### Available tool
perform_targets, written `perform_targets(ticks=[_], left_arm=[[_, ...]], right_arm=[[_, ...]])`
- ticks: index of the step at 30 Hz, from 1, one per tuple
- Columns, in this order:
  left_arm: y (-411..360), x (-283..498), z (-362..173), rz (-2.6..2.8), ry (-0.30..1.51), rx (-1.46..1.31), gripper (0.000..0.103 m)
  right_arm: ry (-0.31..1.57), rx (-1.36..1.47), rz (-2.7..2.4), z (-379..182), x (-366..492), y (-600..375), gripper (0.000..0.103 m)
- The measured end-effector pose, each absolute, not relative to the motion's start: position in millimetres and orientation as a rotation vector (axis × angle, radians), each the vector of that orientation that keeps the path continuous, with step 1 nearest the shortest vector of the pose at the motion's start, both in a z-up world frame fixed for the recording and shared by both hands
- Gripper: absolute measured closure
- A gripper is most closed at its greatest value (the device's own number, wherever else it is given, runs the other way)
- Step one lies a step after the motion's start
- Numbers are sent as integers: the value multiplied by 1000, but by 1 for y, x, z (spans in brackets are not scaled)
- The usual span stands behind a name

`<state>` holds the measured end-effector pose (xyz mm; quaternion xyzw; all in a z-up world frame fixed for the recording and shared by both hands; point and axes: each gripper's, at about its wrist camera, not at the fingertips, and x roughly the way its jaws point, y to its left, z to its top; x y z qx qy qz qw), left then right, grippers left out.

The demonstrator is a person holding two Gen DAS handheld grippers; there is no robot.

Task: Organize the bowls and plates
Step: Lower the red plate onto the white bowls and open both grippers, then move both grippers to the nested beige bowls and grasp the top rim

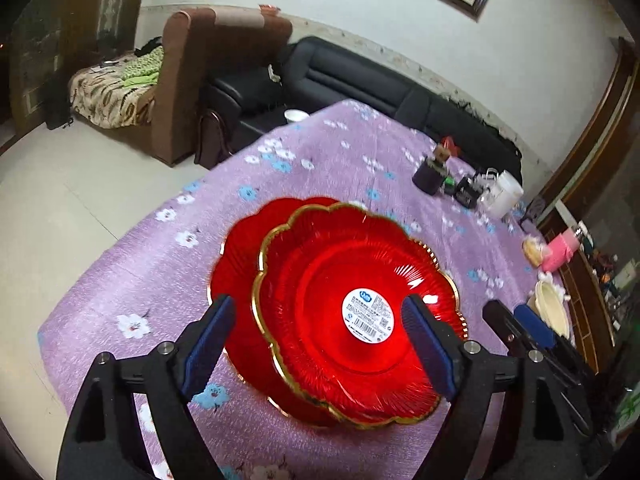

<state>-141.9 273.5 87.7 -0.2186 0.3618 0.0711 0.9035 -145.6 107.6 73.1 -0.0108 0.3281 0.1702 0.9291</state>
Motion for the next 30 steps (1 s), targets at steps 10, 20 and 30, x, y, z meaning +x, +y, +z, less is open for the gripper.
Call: perform_targets(ticks=[10,20,30], left_arm=[[210,-155,113,78,708,-253,18],[156,-147,108,-29,763,-179,18],[122,-146,106,-80,790,-145,18]], right_arm=[[703,81,211,58,-148,24,29],[642,150,-158,76,-139,-148,30],[785,325,-212,54,-65,-241,59]])
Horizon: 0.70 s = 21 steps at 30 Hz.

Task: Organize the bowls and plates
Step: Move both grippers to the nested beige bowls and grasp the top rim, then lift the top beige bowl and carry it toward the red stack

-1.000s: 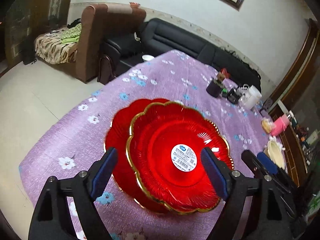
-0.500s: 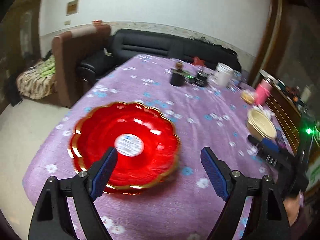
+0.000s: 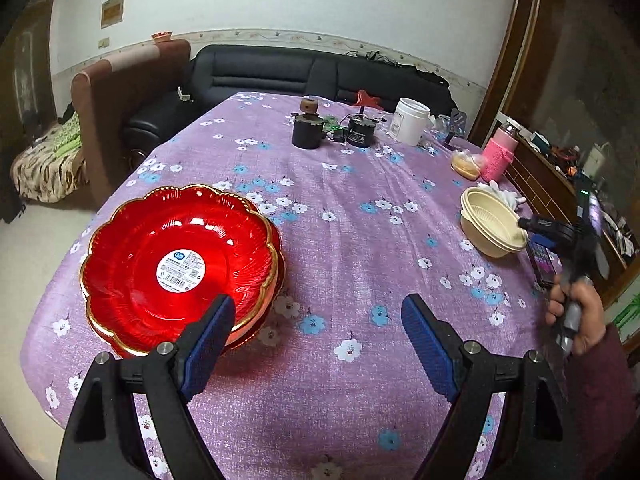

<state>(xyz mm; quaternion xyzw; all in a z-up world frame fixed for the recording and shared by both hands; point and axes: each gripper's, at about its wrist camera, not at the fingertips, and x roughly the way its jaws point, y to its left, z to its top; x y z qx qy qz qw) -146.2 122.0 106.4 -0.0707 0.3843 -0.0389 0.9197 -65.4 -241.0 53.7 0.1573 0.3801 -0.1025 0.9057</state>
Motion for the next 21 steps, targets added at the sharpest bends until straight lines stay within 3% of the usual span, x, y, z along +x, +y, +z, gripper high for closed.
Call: perform_targets(ticks=[1,2,21], left_arm=[[121,-147,107,-79,788,-141,18],[121,-148,108,-76,785,-137,18],[80,-117,96,-273,860,-163,19]], right_arm=[[807,327,-201,49,-60,-239,80],[821,326,-206,47,-58,-236,86],[863,544,249,54,-118,-183,90]])
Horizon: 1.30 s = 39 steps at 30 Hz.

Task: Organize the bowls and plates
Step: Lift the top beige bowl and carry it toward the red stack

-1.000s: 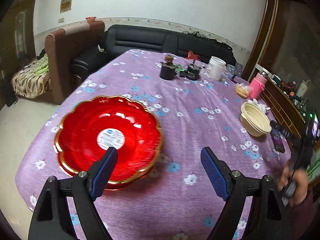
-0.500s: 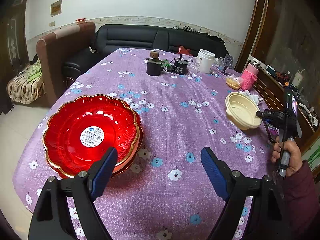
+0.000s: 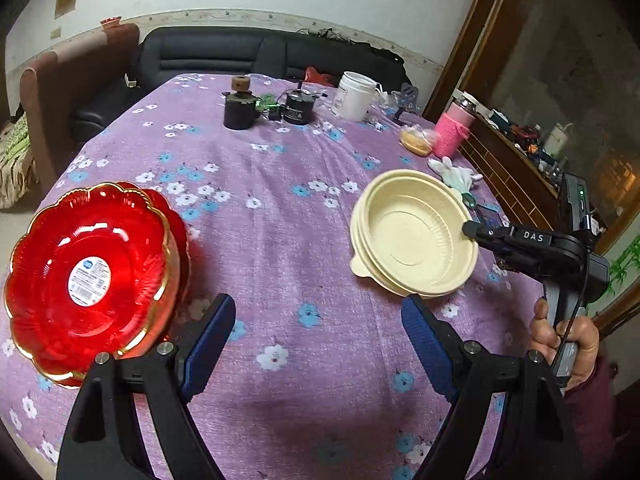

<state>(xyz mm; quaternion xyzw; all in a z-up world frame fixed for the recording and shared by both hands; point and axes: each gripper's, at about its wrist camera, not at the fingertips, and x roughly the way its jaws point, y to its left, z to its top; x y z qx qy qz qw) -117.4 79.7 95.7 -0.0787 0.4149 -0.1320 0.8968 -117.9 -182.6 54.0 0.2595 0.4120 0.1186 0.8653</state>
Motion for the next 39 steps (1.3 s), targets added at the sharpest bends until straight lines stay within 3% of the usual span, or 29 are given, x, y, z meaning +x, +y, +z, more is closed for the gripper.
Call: perform_targets(ticks=[8,20,26,39], left_arm=[[72,-119,99,-224,860,-123,19],[16,-40,86,-264,907,-134,19],[12,-23,90,-320,929,-222,19],[19,-12,75,-324,1003,-293,19]], right_arm=[[783,770,411,24,-118,-198,90],[806,799,384,1,-116,-210,90],[834,1083,518,-25,-113,-229,89],[785,1216,718,-21,-113,-221,89]])
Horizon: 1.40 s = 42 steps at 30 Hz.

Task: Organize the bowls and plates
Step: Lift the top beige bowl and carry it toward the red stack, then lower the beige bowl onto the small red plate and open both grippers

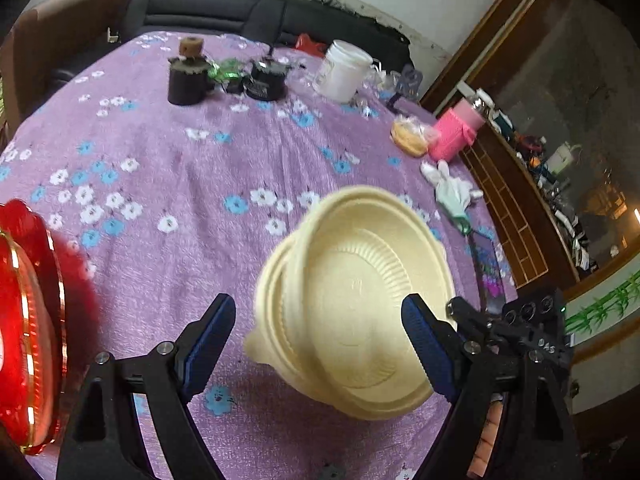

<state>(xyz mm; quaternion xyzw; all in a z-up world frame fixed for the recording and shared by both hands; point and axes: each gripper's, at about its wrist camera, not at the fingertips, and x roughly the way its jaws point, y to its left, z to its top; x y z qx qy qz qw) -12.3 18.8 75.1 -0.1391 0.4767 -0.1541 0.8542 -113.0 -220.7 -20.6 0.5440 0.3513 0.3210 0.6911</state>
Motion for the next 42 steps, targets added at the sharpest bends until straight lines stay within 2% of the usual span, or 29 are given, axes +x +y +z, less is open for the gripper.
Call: perform_targets(ticks=[1,2,5,7,13,21,26,33,35,36,37,38,42], left_arm=[[15,-12,74,-335,1007,-279,27],[12,-14,74,-343,1000,-262,50],[12,-18,77,-291,977,-214,69],[18,-21,79,-274,967,-226,74],[28,-40,85,-274,959,-234,75],[57,-76,119,-263,853,-248,72],[100,-97,143,-197,762,-282,62],[171,-115,147,-112,717,-378,62],[181,-118,143,-112,709,-398,62],[186,-119,141,-120,707,-412,62],[188,-119,139,-122,708,-422,62],[191,-119,138,-121,708,-431,62],[204,-124,137,-116,696,-463,62]], right_arm=[[790,1207,720,-20,-113,-219,89],[794,1196,721,-19,-113,-217,89],[802,1163,724,-18,-109,-213,89],[806,1154,745,-17,-107,-211,89],[800,1005,727,-1,-107,-193,89],[757,721,623,64,-131,-148,89],[730,543,616,105,-138,-95,89],[769,371,643,113,-133,-8,86],[767,331,627,112,-133,9,81],[763,304,622,112,-133,16,76],[760,290,624,112,-134,21,65],[753,271,625,113,-136,28,61],[714,182,584,125,-144,50,61]])
